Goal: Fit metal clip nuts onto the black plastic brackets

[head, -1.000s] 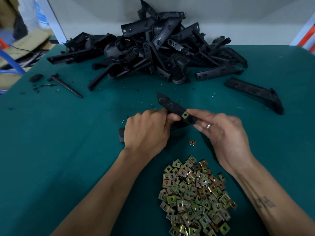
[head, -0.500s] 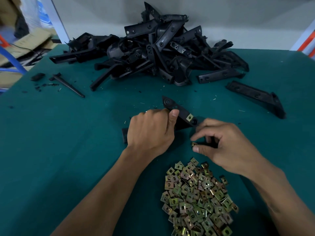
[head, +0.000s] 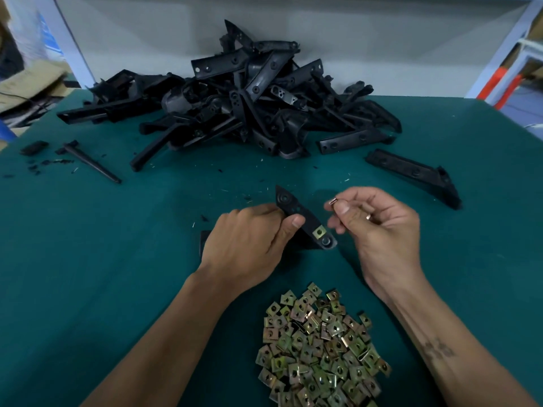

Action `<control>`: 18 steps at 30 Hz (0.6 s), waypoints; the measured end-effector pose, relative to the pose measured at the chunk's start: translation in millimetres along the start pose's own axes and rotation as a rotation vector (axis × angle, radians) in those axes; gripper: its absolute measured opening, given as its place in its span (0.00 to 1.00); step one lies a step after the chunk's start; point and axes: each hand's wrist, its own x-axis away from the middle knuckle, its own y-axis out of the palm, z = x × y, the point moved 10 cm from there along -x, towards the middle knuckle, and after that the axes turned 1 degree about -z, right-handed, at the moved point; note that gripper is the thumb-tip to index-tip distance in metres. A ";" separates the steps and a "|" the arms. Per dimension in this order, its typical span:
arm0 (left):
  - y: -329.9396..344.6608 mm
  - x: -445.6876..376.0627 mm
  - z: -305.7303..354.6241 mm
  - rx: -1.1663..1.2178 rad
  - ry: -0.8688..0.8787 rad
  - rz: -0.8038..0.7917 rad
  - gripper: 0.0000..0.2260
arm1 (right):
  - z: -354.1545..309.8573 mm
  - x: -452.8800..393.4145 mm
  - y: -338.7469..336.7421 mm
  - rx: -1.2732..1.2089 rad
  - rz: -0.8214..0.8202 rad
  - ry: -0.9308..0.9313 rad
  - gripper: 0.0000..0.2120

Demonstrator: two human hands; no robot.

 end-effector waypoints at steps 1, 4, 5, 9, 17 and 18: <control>-1.0 0.1 2.4 0.007 0.019 0.006 0.26 | -1.7 -0.2 -0.1 -0.030 0.023 -0.005 0.11; -5.2 0.8 10.8 0.023 0.090 0.040 0.24 | -1.1 0.4 3.3 -0.077 0.045 0.031 0.10; -6.3 1.0 12.4 0.024 0.106 0.051 0.22 | -0.5 1.2 5.2 -0.079 0.037 0.039 0.10; -3.1 1.1 13.0 0.016 0.120 0.037 0.23 | -3.5 5.0 16.8 -0.061 -0.002 0.034 0.14; -3.3 1.5 15.0 -0.012 0.125 0.042 0.24 | -10.8 7.8 23.2 0.030 0.010 0.000 0.12; -3.6 1.5 15.2 -0.010 0.127 0.046 0.24 | -11.7 7.6 22.5 0.026 0.015 0.002 0.12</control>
